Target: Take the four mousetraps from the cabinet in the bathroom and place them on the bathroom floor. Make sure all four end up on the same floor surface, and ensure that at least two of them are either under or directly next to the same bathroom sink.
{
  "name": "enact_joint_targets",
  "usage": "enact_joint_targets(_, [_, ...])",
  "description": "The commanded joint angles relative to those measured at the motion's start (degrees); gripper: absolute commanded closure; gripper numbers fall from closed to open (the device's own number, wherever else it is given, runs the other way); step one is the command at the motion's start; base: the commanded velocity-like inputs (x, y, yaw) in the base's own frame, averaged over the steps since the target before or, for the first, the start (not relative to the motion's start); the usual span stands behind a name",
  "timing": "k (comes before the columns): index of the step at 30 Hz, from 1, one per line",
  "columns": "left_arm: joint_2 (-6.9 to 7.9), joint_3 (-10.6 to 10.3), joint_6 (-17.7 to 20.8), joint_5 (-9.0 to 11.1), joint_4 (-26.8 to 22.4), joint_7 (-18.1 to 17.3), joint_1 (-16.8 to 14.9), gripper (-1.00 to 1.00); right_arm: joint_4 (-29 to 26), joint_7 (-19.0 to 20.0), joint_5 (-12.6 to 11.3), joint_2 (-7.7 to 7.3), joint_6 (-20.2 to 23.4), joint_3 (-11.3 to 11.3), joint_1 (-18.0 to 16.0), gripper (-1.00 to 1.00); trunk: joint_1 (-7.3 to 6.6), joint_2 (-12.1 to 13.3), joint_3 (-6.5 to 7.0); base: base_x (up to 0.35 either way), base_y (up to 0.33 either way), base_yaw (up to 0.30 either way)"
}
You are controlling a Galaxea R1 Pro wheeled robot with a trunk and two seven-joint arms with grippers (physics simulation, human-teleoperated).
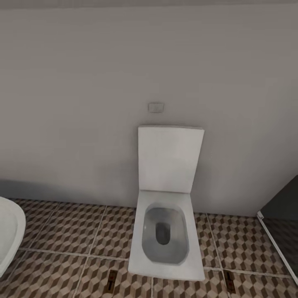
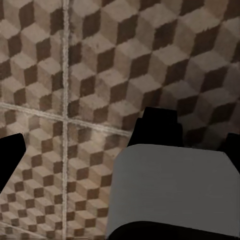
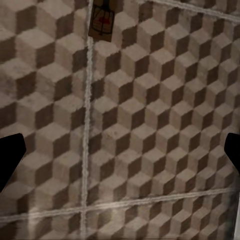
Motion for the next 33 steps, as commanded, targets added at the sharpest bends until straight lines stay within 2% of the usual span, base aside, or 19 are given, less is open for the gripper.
enact_joint_targets(1, [0.08, -0.2, 0.2, 0.0, -0.2, 0.4, 0.1, -1.0, 0.0, -0.2, -0.3, 0.21, -0.1, 0.4, 0.1, -1.0, -0.23, 0.4, 0.14, 0.0, 0.0, 0.0])
enact_joint_targets(3, [0.13, -0.2, 0.2, 0.0, -0.2, 0.4, 0.4, -1.0, -0.1, -0.2, -0.3, 1.1, -0.1, 0.4, 0.4, -1.0, -0.67, 1.2, 0.5, 0.0, 0.0, 0.0])
enact_joint_targets(4, [0.31, -0.3, 0.2, 0.0, -0.2, 0.4, 0.9, -1.0, -0.2, -0.2, -0.3, 2.85, -0.2, 0.5, 0.6, -1.0, -0.89, 1.6, 0.68, 0.0, 0.0, 0.0])
enact_joint_targets(7, [0.46, -0.2, 0.2, 0.0, -0.1, 0.4, 1.1, -1.0, -0.2, -0.2, -0.3, 4.27, -0.2, 0.4, 0.7, -1.0, -1.55, 2.8, 1.22, 0.0, 0.0, 0.0])
enact_joint_targets(8, [0.55, -0.3, 0.2, 0.0, -0.1, 0.4, 1.2, -1.0, -0.2, -0.2, -0.3, 5.18, -0.2, 0.4, 0.7, -1.0, -1.77, 3.2, 1.4, 0.0, 0.0, 0.0])
enact_joint_targets(14, [0.74, -0.3, 0.1, -0.1, 0.0, 0.4, 2.2, -1.0, -0.2, -0.2, -0.4, 7.72, -0.2, 0.4, 0.7, -1.0, -3.09, 5.6, 2.48, 0.0, 0.0, 0.0])
enact_joint_targets(21, [0.62, -0.3, 0.1, -0.2, -0.1, 0.3, 3.6, -1.0, 0.0, -0.2, -0.2, 7.8, -0.2, 0.4, 0.7, -1.0, -4.63, 8.4, 3.74, 0.0, 0.0, 0.0])
enact_joint_targets(33, [0.5, -0.3, 0.1, -0.2, -0.2, 0.2, 3.9, -1.0, 0.0, -0.2, -0.2, 7.89, -0.2, 0.4, 0.7, -1.0, -7.26, 13.2, 5.89, 0.0, 0.0, 0.0])
